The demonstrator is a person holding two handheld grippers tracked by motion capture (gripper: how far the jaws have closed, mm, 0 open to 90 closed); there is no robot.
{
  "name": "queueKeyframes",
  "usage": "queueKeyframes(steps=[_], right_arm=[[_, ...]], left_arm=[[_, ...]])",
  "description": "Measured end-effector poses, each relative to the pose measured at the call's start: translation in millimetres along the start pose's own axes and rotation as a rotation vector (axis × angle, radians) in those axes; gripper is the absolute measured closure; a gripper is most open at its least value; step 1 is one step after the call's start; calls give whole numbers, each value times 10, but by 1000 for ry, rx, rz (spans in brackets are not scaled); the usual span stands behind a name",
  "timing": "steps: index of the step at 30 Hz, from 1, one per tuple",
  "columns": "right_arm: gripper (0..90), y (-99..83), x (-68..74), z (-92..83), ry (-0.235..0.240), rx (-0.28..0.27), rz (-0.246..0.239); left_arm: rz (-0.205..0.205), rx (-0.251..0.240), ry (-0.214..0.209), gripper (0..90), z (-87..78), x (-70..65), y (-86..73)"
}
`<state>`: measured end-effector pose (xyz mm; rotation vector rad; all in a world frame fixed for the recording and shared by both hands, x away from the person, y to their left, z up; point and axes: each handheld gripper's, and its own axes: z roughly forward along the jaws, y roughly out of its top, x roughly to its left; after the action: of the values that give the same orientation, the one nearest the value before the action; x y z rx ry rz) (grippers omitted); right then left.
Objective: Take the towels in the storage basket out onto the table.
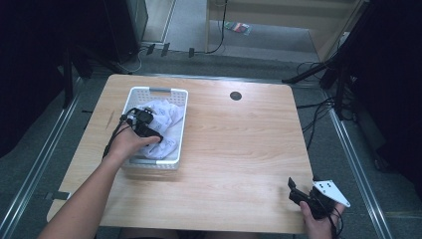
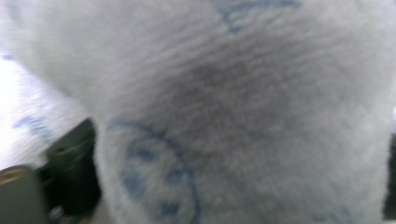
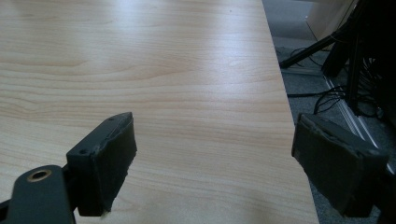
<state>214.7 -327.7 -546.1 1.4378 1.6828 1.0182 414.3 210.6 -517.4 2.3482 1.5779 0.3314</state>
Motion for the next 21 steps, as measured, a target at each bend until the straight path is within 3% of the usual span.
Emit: queueKeyframes(steps=[5, 8, 15, 21], right_arm=[[140, 0, -1, 2, 1, -1, -1], [139, 1, 0, 2, 0, 1, 1], [139, 2, -1, 2, 3, 3, 1], [139, 3, -5, 5, 4, 4, 5]], left_arm=[[-11, -27, 6, 327, -51, 26, -18], [20, -29, 23, 474, -92, -22, -14], [18, -28, 13, 573, -157, -28, 17], [26, -43, -15, 575, -267, -19, 51]])
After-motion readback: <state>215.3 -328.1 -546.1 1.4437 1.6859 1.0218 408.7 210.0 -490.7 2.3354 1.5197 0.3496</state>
